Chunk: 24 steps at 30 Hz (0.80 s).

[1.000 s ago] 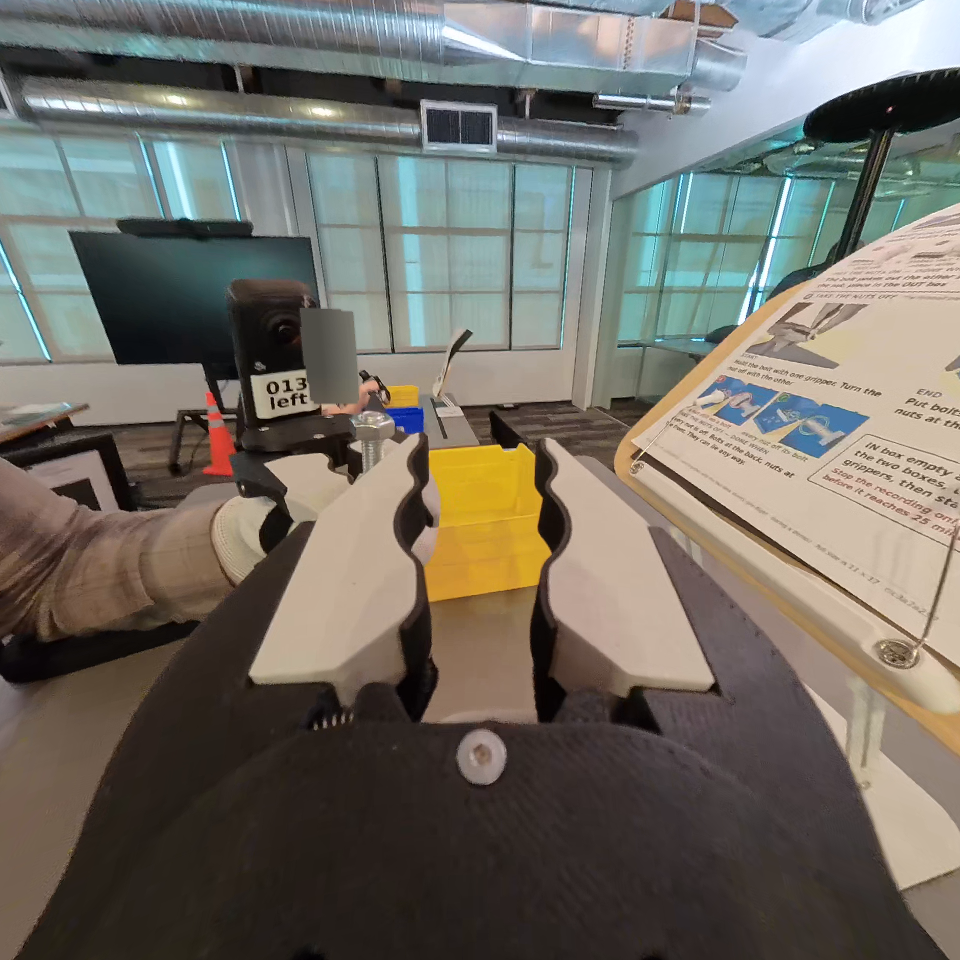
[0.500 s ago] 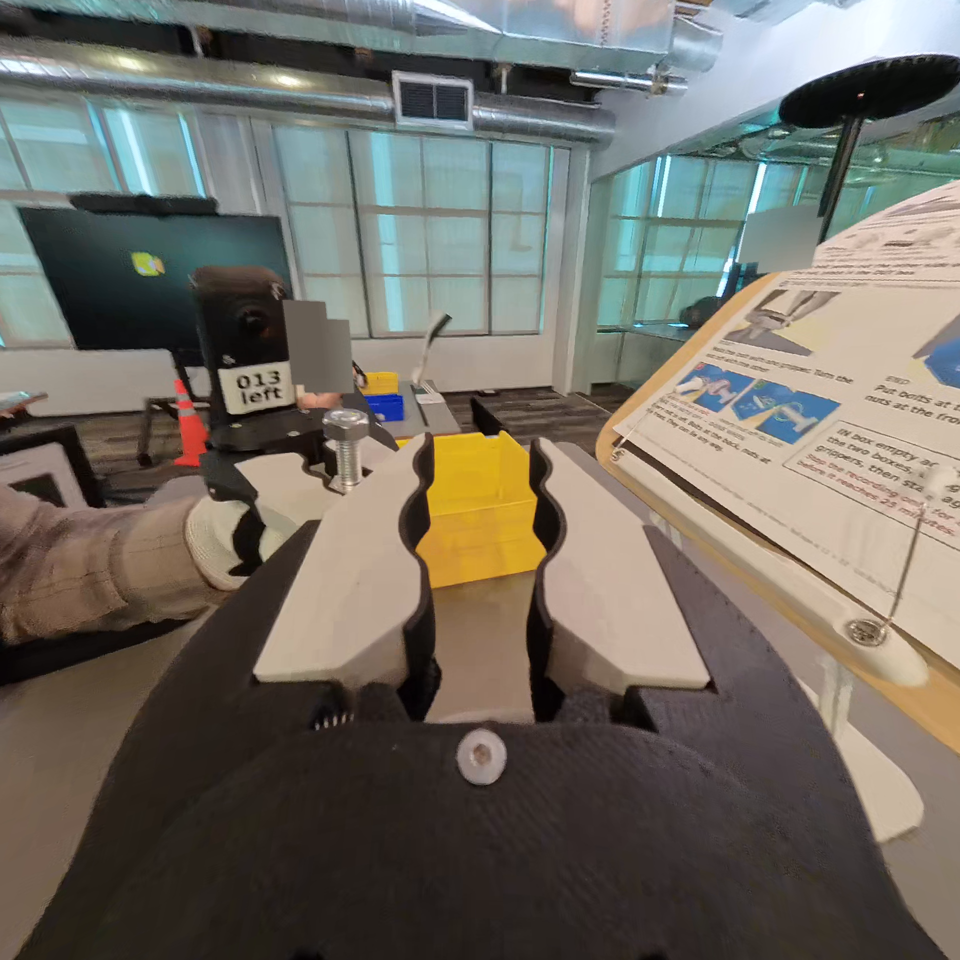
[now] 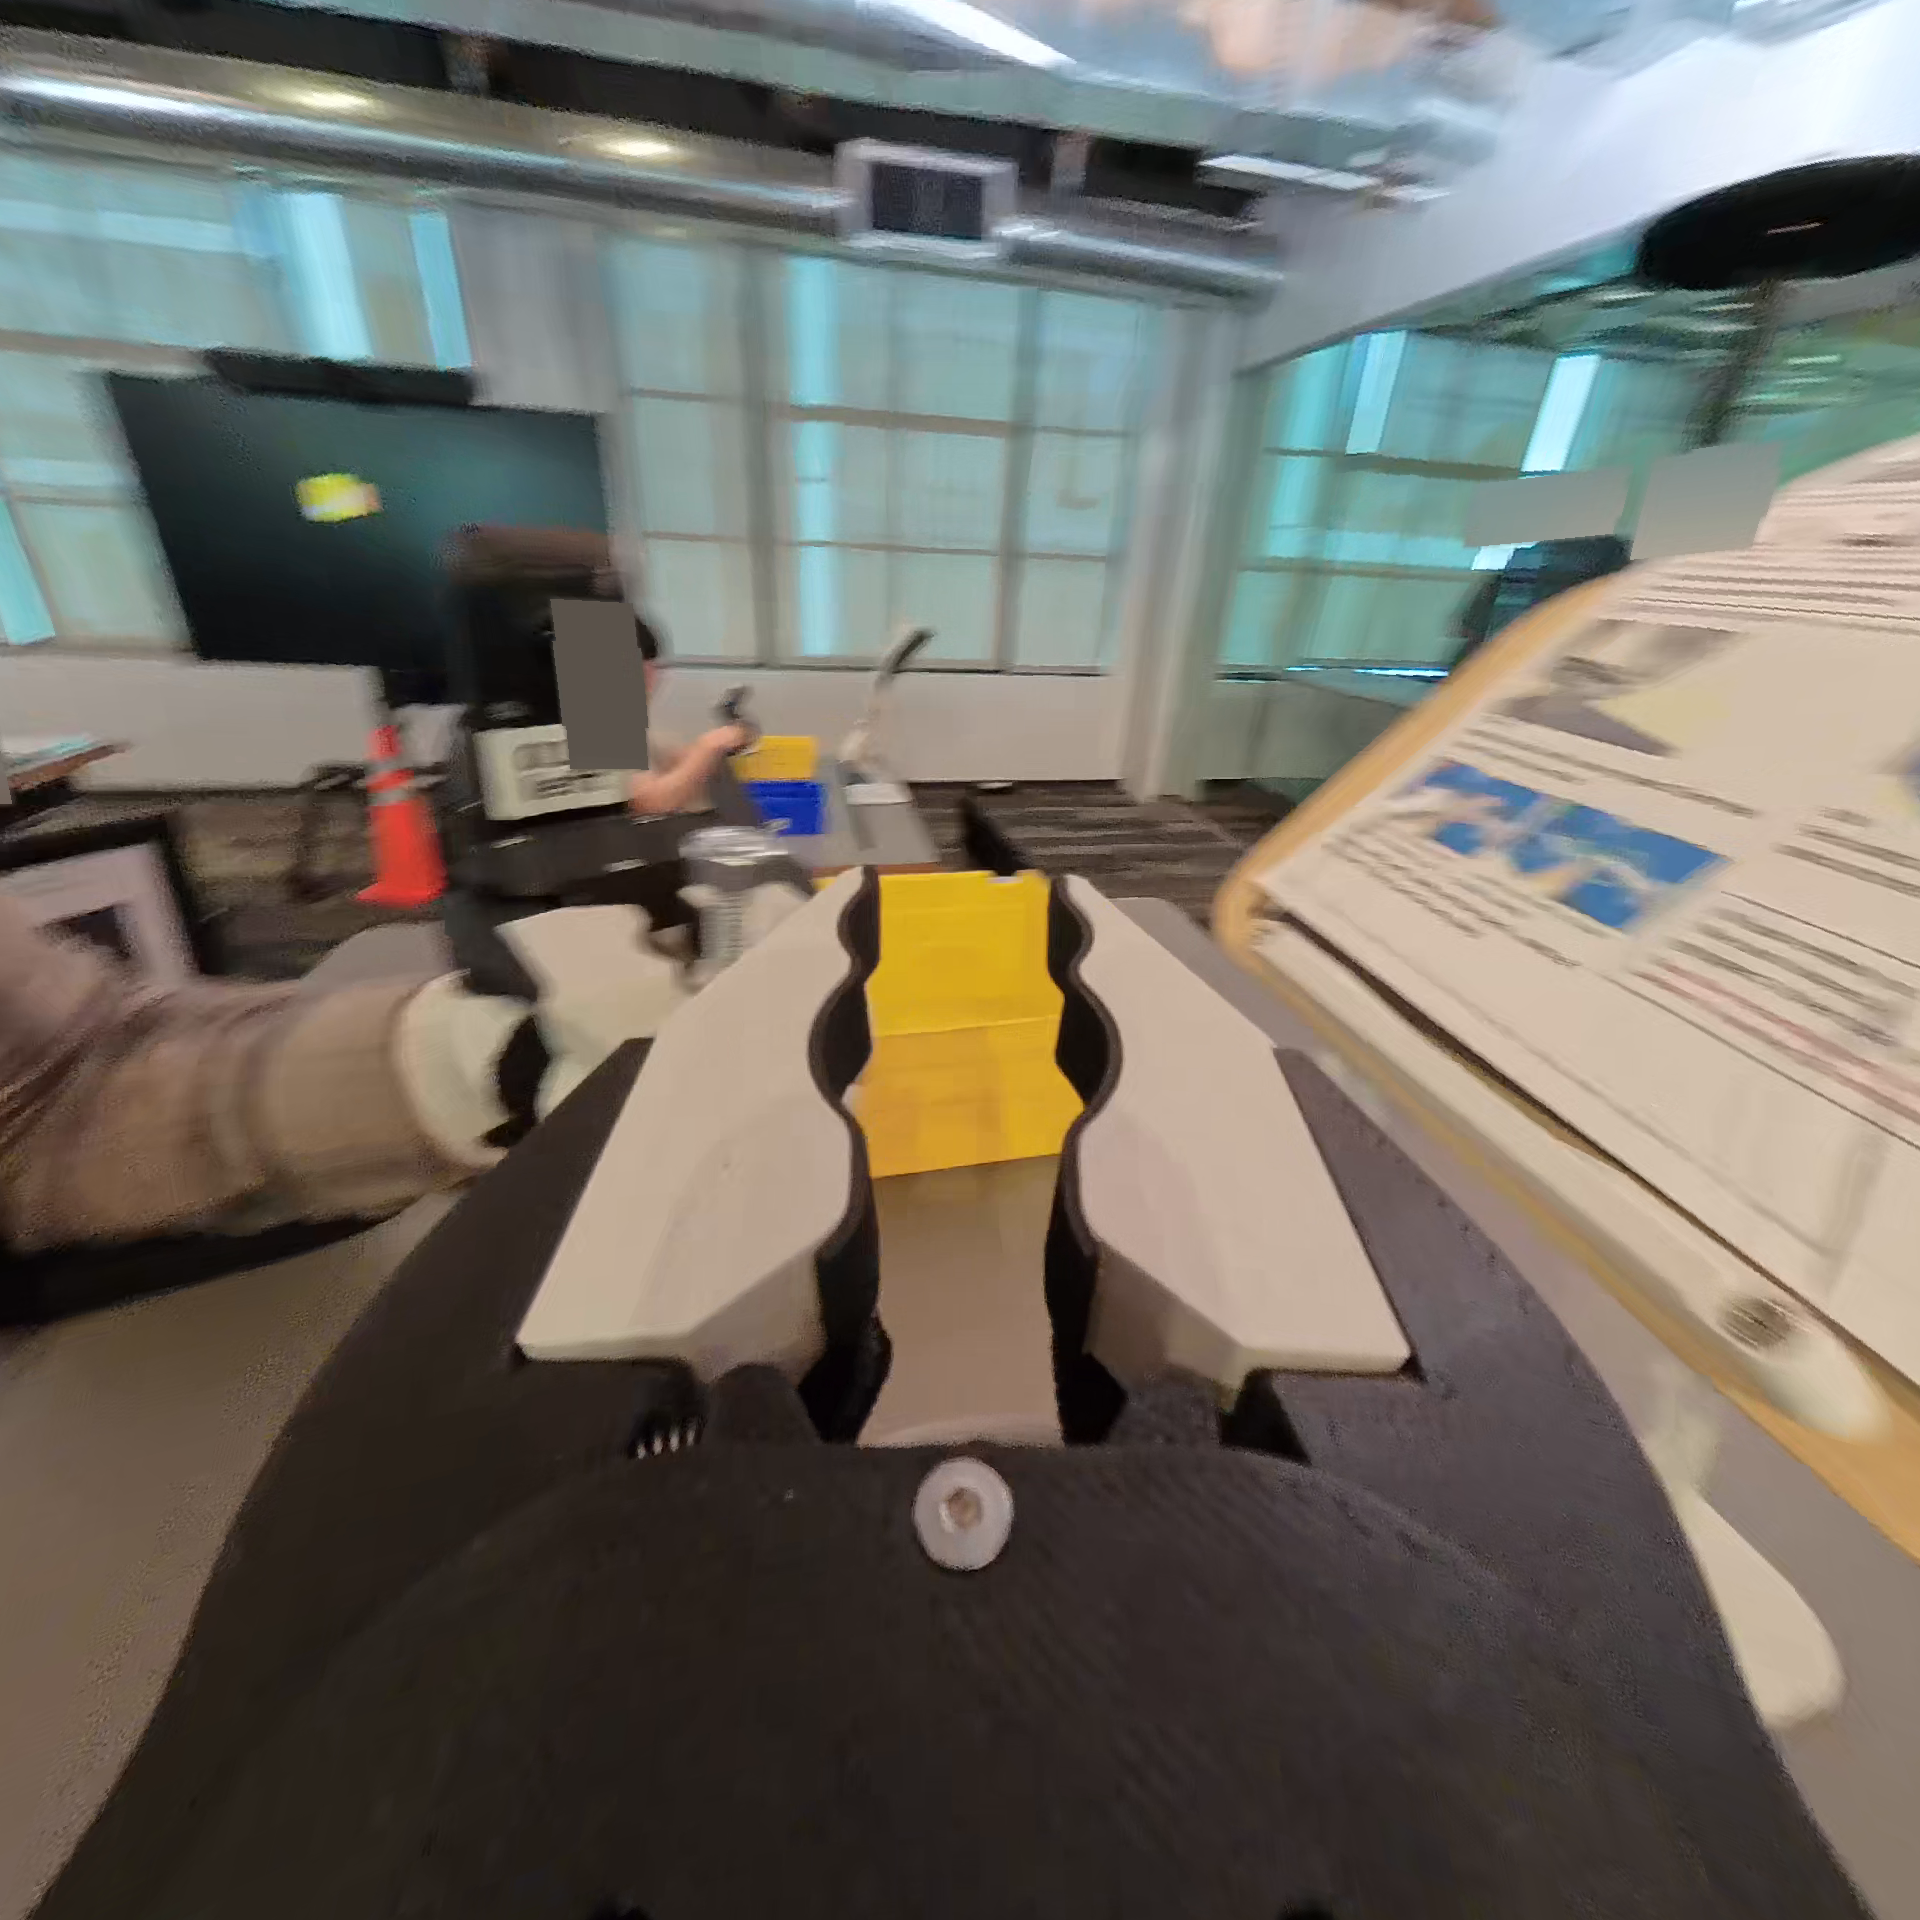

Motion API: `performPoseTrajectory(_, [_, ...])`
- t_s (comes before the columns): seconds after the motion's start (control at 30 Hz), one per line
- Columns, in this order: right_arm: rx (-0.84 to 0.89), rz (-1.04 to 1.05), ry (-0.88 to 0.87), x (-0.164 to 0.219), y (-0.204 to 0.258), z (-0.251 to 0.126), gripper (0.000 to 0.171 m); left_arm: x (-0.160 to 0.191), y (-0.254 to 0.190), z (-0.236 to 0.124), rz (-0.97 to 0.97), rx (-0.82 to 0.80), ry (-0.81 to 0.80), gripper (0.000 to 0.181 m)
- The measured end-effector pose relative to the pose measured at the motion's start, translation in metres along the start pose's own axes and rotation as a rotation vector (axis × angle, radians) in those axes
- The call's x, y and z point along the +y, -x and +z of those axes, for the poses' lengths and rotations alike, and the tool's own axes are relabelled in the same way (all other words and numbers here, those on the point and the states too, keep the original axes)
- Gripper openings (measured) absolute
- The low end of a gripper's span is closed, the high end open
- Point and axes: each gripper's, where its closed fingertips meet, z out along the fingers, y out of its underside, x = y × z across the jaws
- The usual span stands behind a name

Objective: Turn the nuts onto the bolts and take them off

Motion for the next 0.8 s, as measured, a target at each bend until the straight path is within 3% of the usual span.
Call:
performPoseTrajectory(0.23, [-0.122,-0.013,-0.005,-0.005,0.024,0.001,0.046,0.003,0.003,0.001,-0.007,-0.014,0.007,0.016])
performPoseTrajectory(0.43, [-0.102,-0.014,0.013,0.001,0.022,0.006,0.049,0.003,0.002,0.001,-0.013,-0.012,0.005,0.016])
performPoseTrajectory(0.47, [-0.06,-0.007,0.011,0.001,0.012,0.003,0.035,0.001,0.002,0.0,-0.015,-0.001,-0.005,0.016])
performPoseTrajectory(0.57, [-0.017,0.046,-0.012,0.001,-0.006,-0.007,0.037,0.0,0.003,-0.001,0.003,-0.01,-0.001,0.016])
performPoseTrajectory(0.8, [-0.131,-0.063,0.074,0.001,0.035,0.008,0.048,0.005,0.011,0.002,0.0,-0.067,0.012,0.016])
